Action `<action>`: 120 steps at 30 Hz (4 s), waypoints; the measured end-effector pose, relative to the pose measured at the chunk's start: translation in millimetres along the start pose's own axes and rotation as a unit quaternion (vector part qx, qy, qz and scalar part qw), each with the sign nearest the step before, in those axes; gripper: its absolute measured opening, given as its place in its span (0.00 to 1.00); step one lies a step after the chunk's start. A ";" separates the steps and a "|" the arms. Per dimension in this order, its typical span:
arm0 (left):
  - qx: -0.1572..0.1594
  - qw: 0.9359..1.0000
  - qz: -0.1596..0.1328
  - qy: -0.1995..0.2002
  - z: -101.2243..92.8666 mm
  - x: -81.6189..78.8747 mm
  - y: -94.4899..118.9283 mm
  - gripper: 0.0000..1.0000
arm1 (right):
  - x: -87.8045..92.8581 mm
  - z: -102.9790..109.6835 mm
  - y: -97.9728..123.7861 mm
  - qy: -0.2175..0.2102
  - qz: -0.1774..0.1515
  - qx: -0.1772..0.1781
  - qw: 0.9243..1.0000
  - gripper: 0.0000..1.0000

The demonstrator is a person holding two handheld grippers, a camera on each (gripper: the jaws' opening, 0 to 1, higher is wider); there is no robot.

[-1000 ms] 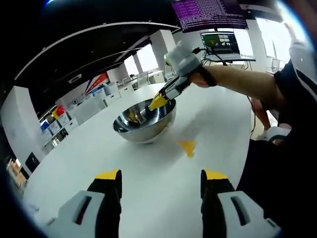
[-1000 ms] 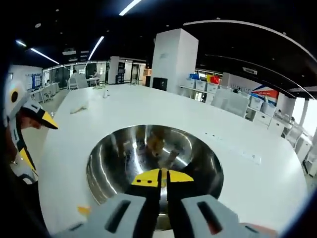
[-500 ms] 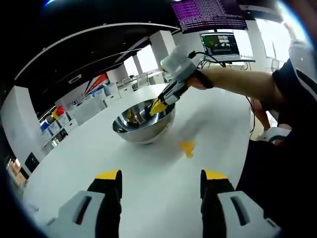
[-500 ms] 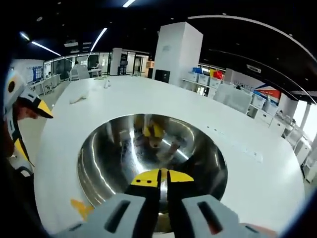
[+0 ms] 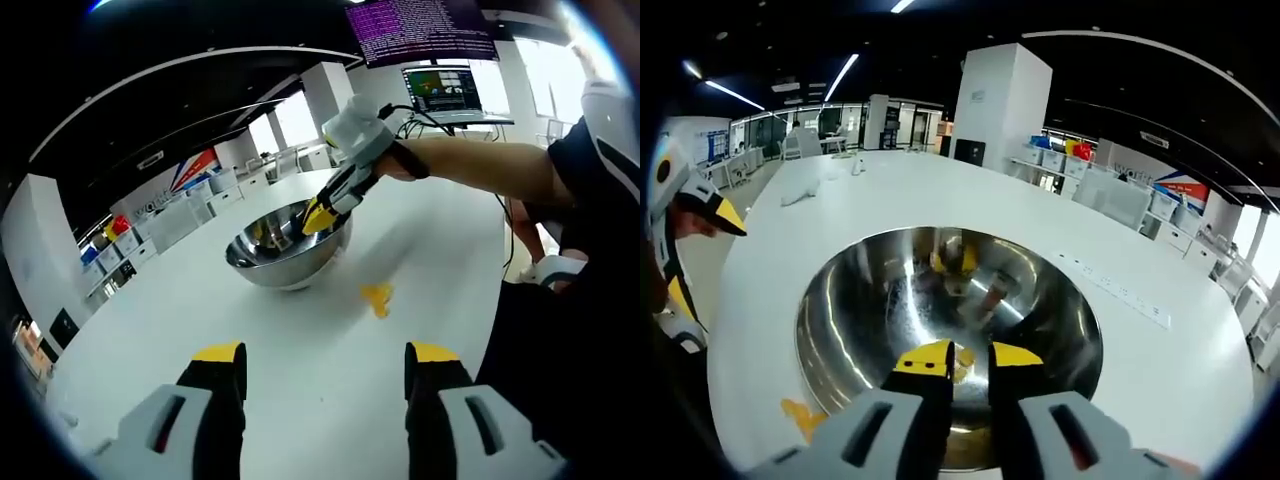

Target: Pick up the QQ candy scattered on the table and place it into the stainless steel bowl on the table

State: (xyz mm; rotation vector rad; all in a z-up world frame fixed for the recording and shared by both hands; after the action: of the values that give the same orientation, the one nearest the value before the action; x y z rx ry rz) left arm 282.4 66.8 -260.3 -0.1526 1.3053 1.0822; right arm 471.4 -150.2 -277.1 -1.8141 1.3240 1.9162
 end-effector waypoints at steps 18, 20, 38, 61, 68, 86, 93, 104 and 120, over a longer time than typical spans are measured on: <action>-0.003 1.000 0.001 0.000 1.1 0.5 0.6 0.64 | -39.6 10.5 45.0 0.024 -0.090 0.017 0.995 0.13; -0.004 1.000 0.000 0.001 1.7 0.2 1.2 0.64 | -51.4 16.6 64.0 0.025 -0.122 0.015 0.992 0.13; -0.004 1.000 -0.002 -0.008 0.0 -5.4 2.9 0.63 | 10.0 83.6 126.6 0.068 -0.165 -0.093 0.980 0.11; -0.001 1.000 0.007 -0.015 -2.5 -4.5 -1.1 0.62 | 87.6 94.1 56.9 0.015 -0.068 -0.121 0.990 0.10; 0.000 1.000 0.011 -0.013 -2.0 -0.8 -2.6 0.62 | 88.6 93.9 54.0 0.012 -0.063 -0.123 0.990 0.10; -0.003 1.000 0.008 -0.012 -2.2 0.5 1.5 0.62 | 82.6 88.4 55.7 0.001 -0.073 -0.090 0.993 0.05; -0.003 1.000 0.007 -0.013 -2.2 0.1 2.1 0.62 | 71.8 88.3 68.0 -0.003 -0.090 -0.083 0.992 0.04; -0.004 1.000 0.004 -0.015 -2.3 -1.6 3.2 0.62 | 47.0 88.0 91.3 -0.003 -0.123 -0.075 0.990 0.04; -0.003 1.000 0.003 -0.020 -3.8 -3.4 3.9 0.61 | -24.3 54.9 107.5 0.035 -0.177 -0.048 0.982 0.04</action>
State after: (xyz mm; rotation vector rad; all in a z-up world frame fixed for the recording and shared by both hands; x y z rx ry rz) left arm 277.4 64.6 -256.9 -0.1308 1.2670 1.0885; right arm 366.4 -164.6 -214.4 -2.0177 0.8637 1.7625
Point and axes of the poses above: the point that each gripper's makers call its tool centre point, and the gripper's own axes: y roughly backward along the fingers, z roughly to its left, x roughly out of its underside, the point moved 8 cm from there along y, roughly backward along the fingers, and after that the axes turned 3 degrees about -y, right-handed, at the moved point
